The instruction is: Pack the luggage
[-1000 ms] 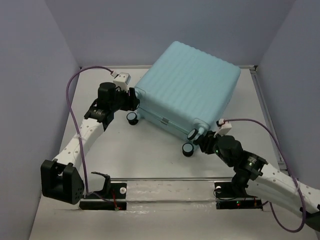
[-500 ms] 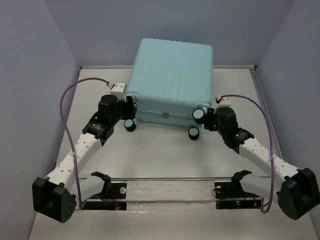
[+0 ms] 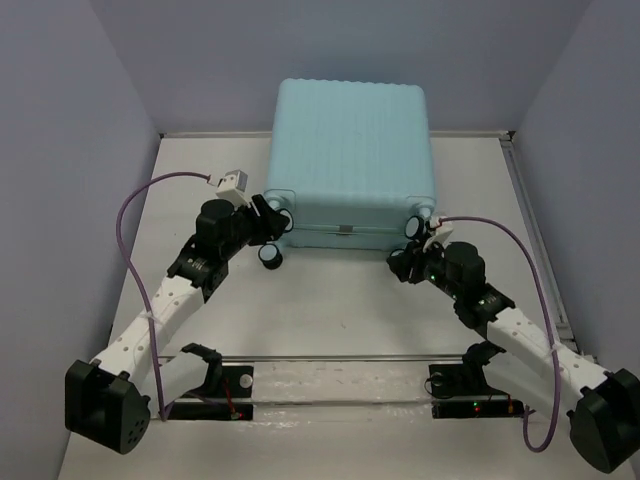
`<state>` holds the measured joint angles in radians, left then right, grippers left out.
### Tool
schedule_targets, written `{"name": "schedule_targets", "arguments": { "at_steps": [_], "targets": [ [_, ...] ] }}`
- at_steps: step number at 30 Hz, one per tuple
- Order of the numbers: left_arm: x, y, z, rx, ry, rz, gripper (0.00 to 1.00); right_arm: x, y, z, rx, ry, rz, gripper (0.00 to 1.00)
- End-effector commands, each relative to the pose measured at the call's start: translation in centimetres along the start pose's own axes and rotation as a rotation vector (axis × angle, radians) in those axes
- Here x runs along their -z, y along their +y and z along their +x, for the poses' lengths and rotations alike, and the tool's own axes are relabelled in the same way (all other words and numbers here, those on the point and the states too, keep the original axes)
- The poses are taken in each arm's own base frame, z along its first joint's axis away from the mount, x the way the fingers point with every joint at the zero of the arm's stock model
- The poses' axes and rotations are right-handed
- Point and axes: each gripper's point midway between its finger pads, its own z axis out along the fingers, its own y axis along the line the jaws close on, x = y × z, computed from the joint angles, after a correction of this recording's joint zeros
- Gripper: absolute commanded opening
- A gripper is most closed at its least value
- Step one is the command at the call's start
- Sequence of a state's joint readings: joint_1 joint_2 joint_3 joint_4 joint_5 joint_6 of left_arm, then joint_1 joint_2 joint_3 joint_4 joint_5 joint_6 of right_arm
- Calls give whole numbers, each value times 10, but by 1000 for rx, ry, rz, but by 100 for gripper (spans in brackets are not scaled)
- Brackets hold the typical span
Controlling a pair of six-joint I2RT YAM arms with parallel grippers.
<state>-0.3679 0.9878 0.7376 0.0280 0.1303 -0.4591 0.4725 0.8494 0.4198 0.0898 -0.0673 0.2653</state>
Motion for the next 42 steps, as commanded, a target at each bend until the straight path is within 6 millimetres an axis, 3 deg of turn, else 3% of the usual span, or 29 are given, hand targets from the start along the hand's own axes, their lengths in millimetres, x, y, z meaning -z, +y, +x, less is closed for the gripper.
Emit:
{"name": "schedule_targets", "arguments": {
  "at_steps": [1,3,6,10,14,15,18,20,23,27,33,40,42],
  "targets": [
    [31,-110,-10,92,3,498,6,1,36,-30,-73,-195,-166,42],
    [33,-110,-14,105,-16,493,6,-3,30,-24,-94,-217,-149,42],
    [38,-109,-14,104,-25,490,6,-6,17,-33,-91,-266,-77,54],
    [43,-97,-23,86,-75,421,6,-3,-10,-39,-134,-312,73,50],
    [47,-89,-34,86,-134,378,6,6,-30,-12,-276,-328,149,48],
    [47,-87,-35,88,-141,371,6,8,-40,7,-303,-310,180,48],
    [46,-78,-43,95,-167,354,6,16,-59,9,-365,-355,258,50],
    [49,-74,-46,112,-172,363,6,19,-63,-3,-376,-375,271,51],
    [52,-64,-51,123,-195,360,6,16,-53,-19,-332,-365,221,54],
    [51,-57,-44,126,-183,351,6,7,-48,-20,-239,-329,172,56],
    [47,-57,-35,127,-152,377,6,-10,-22,-33,-129,-303,5,57],
    [47,-56,-33,123,-146,376,6,-7,-27,-49,-93,-378,27,56],
    [46,-56,-32,126,-143,378,6,-6,-38,-52,-84,-398,88,54]
  ]
}}
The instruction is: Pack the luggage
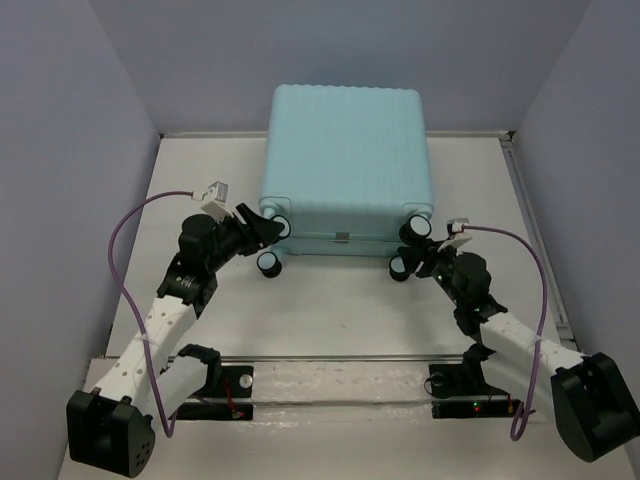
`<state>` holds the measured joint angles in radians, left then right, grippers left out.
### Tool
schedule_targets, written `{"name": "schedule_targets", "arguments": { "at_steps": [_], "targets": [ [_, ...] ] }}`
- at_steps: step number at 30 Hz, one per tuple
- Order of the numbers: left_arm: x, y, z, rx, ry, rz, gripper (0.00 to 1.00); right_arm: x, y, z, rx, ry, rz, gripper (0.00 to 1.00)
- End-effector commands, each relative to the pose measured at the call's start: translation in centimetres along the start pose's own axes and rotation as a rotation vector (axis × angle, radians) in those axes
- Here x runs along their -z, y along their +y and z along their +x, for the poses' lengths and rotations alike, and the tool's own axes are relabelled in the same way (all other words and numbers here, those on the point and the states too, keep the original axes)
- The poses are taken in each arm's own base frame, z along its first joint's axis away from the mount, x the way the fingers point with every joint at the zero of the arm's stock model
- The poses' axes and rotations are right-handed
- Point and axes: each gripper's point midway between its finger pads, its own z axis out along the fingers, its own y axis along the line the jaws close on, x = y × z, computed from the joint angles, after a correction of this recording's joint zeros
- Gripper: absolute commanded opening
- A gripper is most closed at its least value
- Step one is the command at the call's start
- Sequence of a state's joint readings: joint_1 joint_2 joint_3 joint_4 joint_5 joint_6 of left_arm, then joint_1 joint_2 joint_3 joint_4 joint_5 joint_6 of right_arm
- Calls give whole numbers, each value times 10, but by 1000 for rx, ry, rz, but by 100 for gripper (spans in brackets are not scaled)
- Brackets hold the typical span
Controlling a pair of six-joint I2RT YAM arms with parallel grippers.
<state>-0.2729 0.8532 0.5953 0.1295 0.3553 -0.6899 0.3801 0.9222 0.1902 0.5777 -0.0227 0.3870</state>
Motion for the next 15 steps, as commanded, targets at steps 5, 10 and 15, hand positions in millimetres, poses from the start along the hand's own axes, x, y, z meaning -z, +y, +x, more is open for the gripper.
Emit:
{"name": "schedule_targets", "arguments": {
  "at_steps": [5,10,15],
  "targets": [
    [14,-52,-31,-123,-107,217,6,-2,-13,-46,23,-164,98,51],
    [15,-52,-31,-125,-111,216,6,-6,-7,-59,54,-220,68,51],
    [15,-49,-28,-121,-104,208,6,-19,10,-67,70,-213,-6,46]
  ]
}}
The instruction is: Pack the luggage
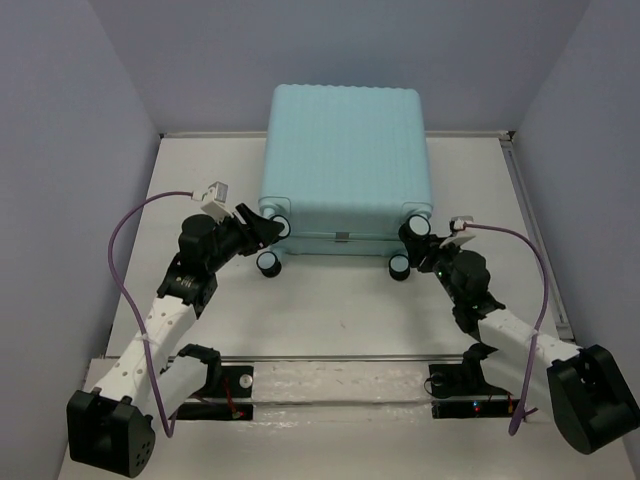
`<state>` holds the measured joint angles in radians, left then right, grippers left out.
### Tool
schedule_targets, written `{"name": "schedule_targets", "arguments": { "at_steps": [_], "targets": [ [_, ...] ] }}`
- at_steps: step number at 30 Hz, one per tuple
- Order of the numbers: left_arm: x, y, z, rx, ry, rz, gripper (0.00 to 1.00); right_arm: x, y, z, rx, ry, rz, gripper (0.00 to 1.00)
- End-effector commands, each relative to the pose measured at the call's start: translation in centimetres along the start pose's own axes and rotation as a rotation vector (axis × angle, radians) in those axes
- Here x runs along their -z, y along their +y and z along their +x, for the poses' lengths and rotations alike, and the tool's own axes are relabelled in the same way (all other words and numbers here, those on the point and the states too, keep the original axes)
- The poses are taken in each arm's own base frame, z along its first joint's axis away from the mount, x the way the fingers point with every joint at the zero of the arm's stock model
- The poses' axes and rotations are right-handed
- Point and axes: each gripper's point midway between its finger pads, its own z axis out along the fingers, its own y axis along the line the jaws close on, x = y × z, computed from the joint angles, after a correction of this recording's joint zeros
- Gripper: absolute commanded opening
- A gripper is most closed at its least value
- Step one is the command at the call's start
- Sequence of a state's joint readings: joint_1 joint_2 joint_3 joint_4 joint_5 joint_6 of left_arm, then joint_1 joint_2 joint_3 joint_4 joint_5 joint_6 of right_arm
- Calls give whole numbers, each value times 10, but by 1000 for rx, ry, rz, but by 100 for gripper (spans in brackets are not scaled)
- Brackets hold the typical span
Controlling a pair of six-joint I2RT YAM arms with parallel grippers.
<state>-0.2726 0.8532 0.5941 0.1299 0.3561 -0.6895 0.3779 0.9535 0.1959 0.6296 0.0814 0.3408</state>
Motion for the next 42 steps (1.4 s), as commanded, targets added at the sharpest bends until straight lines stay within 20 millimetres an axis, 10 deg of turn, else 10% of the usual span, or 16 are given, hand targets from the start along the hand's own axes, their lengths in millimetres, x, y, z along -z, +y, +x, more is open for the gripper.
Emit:
{"name": "schedule_targets", "arguments": {
  "at_steps": [1,24,29,39,42],
  "targets": [
    [14,-48,-27,-120,-103,206,6,-17,28,-53,17,-144,-103,45],
    [10,-57,-19,-66,-67,276,6,-17,55,-36,-113,-113,-262,7],
    [2,-90,-20,-15,-61,376,6,-10,110,1,-162,-76,-343,7],
    [4,-165,-28,44,-58,571,6,-20,289,31,-171,-99,-581,7],
    [7,-159,-35,18,-88,523,6,-19,283,44,-143,-56,-537,7]
  ]
}}
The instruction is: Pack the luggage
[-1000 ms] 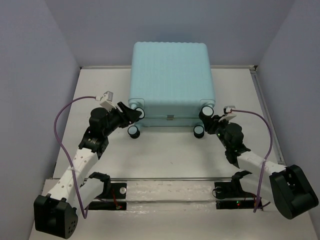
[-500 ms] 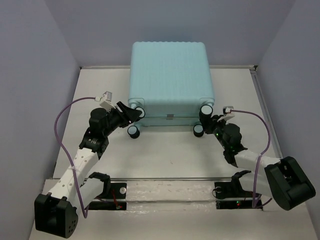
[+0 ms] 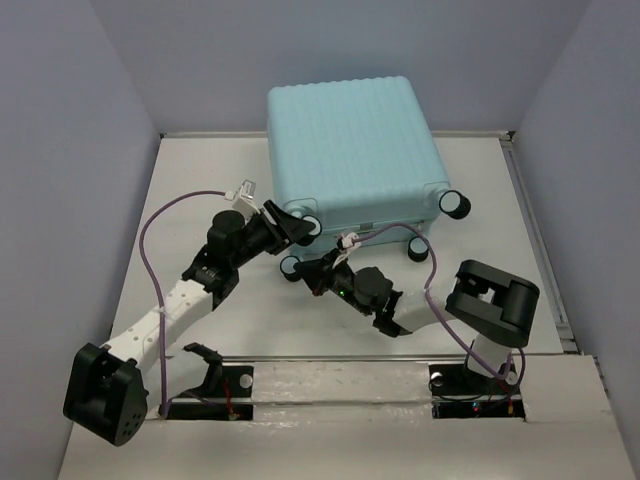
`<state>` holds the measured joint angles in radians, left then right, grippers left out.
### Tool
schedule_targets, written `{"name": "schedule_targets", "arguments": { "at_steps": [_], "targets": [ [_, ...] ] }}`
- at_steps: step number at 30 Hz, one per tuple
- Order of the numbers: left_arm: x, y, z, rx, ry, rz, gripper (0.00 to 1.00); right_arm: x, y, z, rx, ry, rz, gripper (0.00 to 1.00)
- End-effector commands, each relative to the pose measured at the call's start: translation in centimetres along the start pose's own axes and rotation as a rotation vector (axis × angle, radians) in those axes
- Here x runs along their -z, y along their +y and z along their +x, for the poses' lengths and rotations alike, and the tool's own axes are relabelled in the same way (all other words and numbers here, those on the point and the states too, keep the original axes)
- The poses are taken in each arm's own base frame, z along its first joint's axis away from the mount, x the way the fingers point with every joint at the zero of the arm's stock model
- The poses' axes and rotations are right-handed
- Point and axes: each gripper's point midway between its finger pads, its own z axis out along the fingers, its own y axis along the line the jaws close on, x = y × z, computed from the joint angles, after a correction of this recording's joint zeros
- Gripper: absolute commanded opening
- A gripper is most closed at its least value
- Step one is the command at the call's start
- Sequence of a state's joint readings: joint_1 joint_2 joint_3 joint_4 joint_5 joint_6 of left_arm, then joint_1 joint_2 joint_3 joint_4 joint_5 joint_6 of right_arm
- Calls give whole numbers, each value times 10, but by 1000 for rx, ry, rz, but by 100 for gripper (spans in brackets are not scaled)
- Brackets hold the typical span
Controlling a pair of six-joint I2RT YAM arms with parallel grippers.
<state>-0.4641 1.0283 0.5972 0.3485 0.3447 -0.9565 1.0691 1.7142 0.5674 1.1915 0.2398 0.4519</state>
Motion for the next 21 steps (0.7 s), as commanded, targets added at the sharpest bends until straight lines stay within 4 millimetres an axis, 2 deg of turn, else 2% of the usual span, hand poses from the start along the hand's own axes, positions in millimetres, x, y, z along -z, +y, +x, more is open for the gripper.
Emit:
{"name": "schedule_targets", "arguments": {
  "at_steps": [1,3,4,5,6,8,9,10,11,12,13,16,21],
  "targets": [
    [34,-125,-48,-236,-161,380,6,-3,6,-33,9,-117,47,7],
    [40,-118,-55,-255,-202,342,6,23,-29,-25,38,-73,156,7],
    [44,-119,-58,-260,-216,344,6,48,-52,-17,36,-35,219,7],
    [46,-116,-61,-261,-227,336,6,47,-60,-26,10,-65,245,7],
    [47,-111,-66,-257,-240,321,6,77,-95,-27,-17,-81,321,9],
    [50,-105,-69,-258,-253,312,6,105,-127,-36,-63,-118,380,18],
    [52,-101,-74,-254,-267,300,6,127,-148,-44,-81,-145,414,23],
    [53,-98,-73,-252,-267,296,6,137,-158,-42,-68,-130,444,34],
    [54,-97,-75,-254,-272,295,6,143,-166,-44,-59,-126,474,40],
    [54,-97,-75,-253,-273,295,6,146,-164,-59,-41,-160,469,45],
    [54,-95,-75,-252,-269,292,6,151,-174,-61,-22,-152,509,52],
    [53,-93,-71,-252,-252,294,6,161,-185,-82,14,-201,540,58],
    [53,-88,-66,-259,-237,293,6,152,-189,-100,98,-182,526,58]
  ]
}}
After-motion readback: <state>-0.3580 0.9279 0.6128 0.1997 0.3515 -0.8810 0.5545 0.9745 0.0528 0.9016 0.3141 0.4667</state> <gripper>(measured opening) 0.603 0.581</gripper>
